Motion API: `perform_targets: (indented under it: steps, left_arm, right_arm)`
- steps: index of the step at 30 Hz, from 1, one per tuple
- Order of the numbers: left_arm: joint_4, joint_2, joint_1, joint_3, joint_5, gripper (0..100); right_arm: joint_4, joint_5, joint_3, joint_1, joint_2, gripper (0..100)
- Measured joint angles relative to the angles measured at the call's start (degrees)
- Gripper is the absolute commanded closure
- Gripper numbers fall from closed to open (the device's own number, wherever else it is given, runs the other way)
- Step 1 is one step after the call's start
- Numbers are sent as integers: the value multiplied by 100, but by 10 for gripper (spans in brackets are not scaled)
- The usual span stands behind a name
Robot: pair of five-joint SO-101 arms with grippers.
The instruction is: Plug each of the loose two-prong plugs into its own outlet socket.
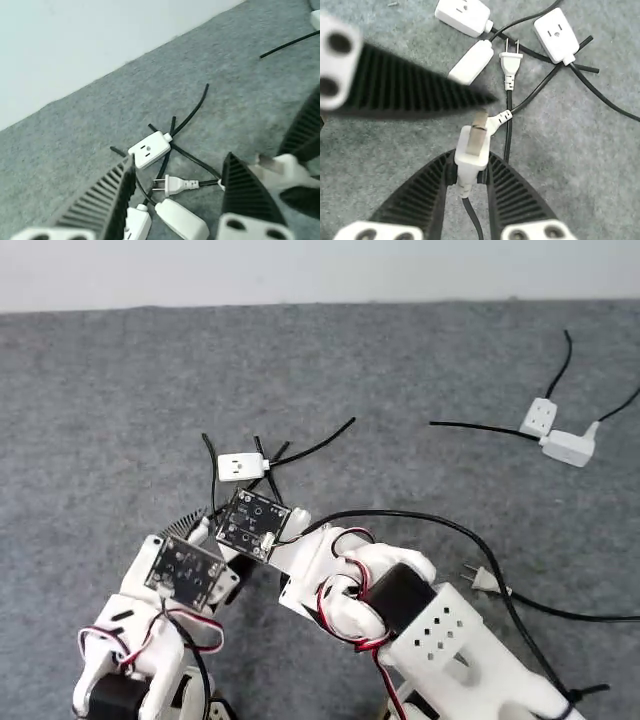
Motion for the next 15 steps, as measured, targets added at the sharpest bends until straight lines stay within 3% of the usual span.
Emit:
perform_targets:
  steps: [15]
  left_arm:
    - [211,0,158,-413,0,729]
  right_arm:
    - [0,0,0,-18,-26,991]
